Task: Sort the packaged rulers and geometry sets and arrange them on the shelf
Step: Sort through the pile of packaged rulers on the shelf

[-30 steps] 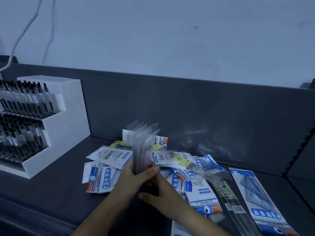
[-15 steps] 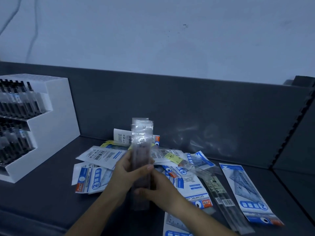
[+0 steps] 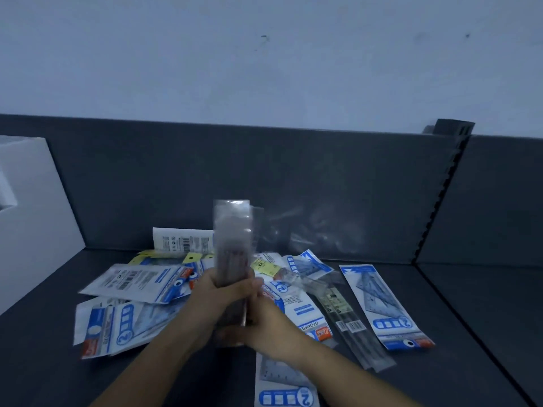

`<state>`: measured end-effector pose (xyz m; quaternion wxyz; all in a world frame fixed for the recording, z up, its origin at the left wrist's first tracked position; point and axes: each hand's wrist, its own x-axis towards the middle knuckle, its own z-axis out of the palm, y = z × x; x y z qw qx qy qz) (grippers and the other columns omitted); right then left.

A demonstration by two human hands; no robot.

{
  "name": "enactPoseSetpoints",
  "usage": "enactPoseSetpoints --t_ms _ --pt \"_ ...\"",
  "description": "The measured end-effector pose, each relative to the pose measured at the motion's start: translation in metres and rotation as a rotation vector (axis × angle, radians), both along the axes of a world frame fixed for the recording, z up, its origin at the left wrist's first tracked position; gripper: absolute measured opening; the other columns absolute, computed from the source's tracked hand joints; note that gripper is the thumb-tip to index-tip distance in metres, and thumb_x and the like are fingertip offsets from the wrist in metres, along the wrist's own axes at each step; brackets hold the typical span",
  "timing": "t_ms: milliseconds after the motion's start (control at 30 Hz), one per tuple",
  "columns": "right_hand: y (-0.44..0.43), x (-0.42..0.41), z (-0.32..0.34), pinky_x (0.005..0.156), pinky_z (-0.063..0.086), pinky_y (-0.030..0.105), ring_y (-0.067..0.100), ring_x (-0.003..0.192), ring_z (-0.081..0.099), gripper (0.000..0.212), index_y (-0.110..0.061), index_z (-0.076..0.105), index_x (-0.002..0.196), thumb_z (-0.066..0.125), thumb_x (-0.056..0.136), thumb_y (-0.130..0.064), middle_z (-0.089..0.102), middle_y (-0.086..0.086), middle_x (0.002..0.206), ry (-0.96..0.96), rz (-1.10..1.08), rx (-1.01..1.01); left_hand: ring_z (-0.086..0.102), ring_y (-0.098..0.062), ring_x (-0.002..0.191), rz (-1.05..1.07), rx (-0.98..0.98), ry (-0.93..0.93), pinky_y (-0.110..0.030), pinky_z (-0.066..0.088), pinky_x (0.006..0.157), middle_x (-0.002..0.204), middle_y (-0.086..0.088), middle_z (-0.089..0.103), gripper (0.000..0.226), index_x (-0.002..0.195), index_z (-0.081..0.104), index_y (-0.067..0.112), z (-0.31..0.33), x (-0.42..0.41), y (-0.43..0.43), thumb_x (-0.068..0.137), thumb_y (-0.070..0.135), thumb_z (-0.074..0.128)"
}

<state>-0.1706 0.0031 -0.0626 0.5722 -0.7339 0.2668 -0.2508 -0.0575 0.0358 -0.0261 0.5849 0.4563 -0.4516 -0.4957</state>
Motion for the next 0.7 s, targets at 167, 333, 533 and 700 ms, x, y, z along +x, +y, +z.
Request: enactPoseSetpoints --t_ms 167,333,533,700 --pt "0.002 -0.062 0.026 0.047 0.050 0.024 0.014 0.048 0.061 0.015 -0.011 0.058 0.088 0.071 0.078 -0.009 0.067 0.002 0.065 -0.242 -0.228 0.125 0.059 -0.015 0.060 -0.030 0.020 0.382 -0.027 0.051 0.062 0.058 -0.001 0.059 0.017 0.060 0.063 0.019 0.029 -0.040 -0.036 0.065 0.033 0.072" --pt "0.004 -0.168 0.031 0.037 0.029 0.017 0.012 0.034 0.041 0.019 -0.011 0.065 0.076 0.073 0.075 -0.029 0.058 0.011 0.058 -0.370 -0.587 0.232 0.068 -0.018 0.088 -0.273 0.200 0.359 -0.035 0.051 0.080 0.097 -0.008 0.072 0.020 0.097 0.063 0.010 0.033 -0.109 -0.058 0.088 0.026 0.054" --pt "0.007 -0.290 0.028 0.036 0.019 0.017 0.012 0.034 0.034 0.036 -0.005 0.055 0.082 0.062 0.075 -0.040 0.053 0.012 0.055 -0.298 -0.849 0.324 0.066 -0.029 0.095 -0.281 0.373 0.243 -0.031 0.058 0.066 0.097 -0.019 0.067 0.015 0.096 0.060 -0.001 0.013 -0.192 -0.072 0.093 0.013 0.054" --pt "-0.006 -0.390 0.023 0.043 0.022 0.023 0.014 0.040 0.035 0.047 -0.003 0.063 0.103 0.051 0.090 -0.046 0.050 0.008 0.053 -0.165 -0.963 0.427 0.068 -0.033 0.088 -0.289 0.491 0.171 -0.035 0.055 0.066 0.099 -0.024 0.067 0.011 0.100 0.056 0.001 -0.002 -0.286 -0.086 0.093 0.009 0.055"
